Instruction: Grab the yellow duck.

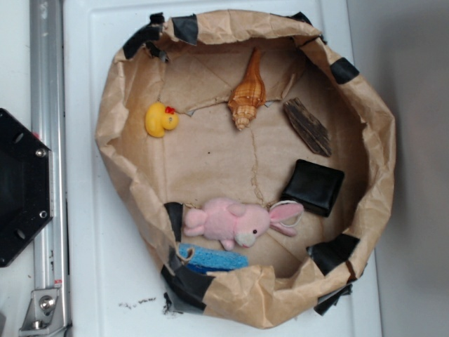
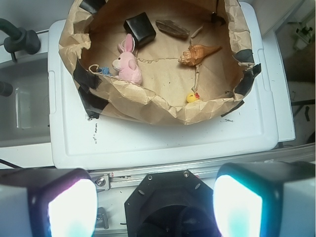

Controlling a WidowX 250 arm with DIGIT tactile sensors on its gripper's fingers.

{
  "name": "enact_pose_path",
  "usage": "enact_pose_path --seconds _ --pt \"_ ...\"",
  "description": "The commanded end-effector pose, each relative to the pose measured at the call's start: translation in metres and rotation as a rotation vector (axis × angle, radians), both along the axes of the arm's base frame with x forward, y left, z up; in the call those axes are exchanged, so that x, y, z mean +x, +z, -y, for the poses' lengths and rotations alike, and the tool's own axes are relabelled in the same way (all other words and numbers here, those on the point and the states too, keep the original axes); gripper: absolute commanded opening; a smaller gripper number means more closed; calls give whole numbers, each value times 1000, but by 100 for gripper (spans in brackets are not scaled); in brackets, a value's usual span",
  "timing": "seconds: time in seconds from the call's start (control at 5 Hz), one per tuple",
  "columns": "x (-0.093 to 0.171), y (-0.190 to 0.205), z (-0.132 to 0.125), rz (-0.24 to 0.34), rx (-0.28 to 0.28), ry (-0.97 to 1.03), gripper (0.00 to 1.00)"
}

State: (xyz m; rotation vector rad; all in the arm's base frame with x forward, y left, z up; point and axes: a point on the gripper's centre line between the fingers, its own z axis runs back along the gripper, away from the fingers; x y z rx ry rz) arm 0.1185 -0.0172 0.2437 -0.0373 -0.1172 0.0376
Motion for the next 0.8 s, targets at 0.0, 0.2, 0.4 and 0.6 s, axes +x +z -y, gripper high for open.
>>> enact_pose_path --seconds 0.0,0.2,0.4,0.6 --pt "0 0 0 0 0 0 100" --pt "50 -22 -13 -17 -23 -38 100" --pt "99 -61 -25 -72 23 -45 100" --pt "149 -112 -31 -107 62 -124 100"
